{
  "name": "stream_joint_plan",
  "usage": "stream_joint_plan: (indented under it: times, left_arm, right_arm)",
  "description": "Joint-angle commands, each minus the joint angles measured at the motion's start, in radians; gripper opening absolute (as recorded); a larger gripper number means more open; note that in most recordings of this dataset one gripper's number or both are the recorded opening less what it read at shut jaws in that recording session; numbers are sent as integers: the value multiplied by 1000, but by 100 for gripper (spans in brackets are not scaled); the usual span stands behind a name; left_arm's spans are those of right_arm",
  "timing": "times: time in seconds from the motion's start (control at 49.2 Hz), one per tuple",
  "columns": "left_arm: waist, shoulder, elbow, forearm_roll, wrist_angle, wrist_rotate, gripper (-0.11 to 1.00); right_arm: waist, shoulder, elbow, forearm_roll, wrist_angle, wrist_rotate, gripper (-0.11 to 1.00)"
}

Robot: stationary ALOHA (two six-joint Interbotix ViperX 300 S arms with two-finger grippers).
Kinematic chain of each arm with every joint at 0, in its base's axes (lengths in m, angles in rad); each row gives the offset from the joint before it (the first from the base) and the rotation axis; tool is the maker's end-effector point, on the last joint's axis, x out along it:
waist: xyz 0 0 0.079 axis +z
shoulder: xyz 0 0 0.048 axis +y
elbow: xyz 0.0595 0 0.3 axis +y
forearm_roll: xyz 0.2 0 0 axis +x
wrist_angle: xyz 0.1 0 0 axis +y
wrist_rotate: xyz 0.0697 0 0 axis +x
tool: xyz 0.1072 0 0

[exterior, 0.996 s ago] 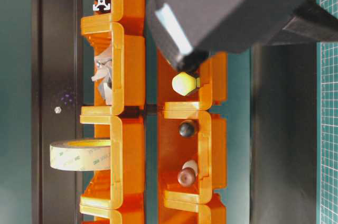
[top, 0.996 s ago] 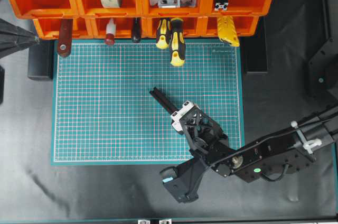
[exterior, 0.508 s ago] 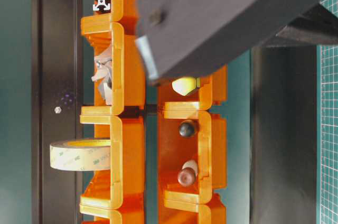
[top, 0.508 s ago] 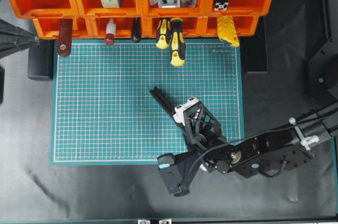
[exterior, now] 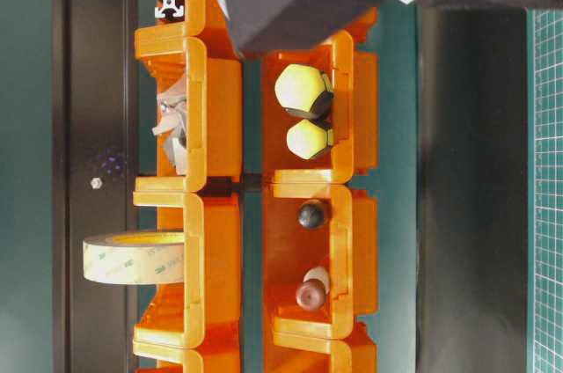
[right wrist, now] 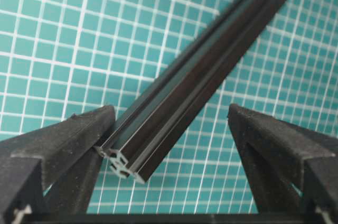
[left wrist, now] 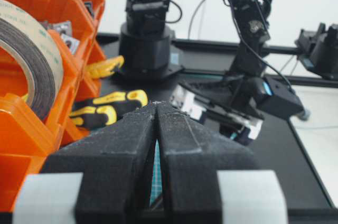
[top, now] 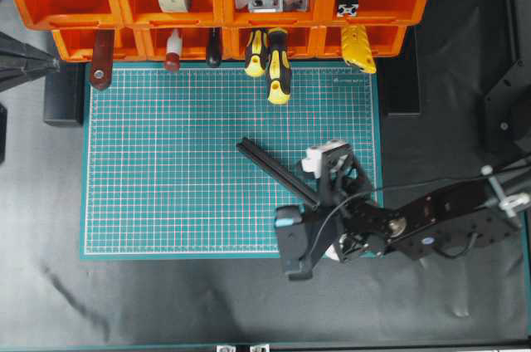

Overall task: Pick frame from container rack with right arm.
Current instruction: 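Lower the extrusion onto the mat and open the right gripper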

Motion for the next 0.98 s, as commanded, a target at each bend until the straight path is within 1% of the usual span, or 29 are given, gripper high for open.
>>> stream_joint_plan:
  times: [0.0,0.142,0.264,0.386,0.549,0.63,0.732,0.955]
  left_arm:
    - [-2,5,-20,2,-3,-3,1]
    - [0,3,-20,2,-2,-3,1]
    - [0,3,-20,2,-2,-3,1]
    - [0,3,-20,2,-2,-3,1]
    - [0,3,-20,2,-2,-3,1]
    - [-2,2,-20,2,-2,-3,1]
    - [0,-2,-20,2,0,-3,1]
    - [2,-9,-20,2,17,-2,1]
  right_arm:
    - [3,-57,18,0,8,55,84]
    - [6,-100,71,0,0,175,84]
    - [5,-144,103,-8,-44,253,84]
    - [5,-189,130,-11,-114,310,84]
    - [6,-258,169,-11,-155,387,84]
    - [5,-308,190,-14,-155,408,84]
    - [0,-394,218,-20,-152,419,84]
    - [-17,-667,290,-20,-84,422,84]
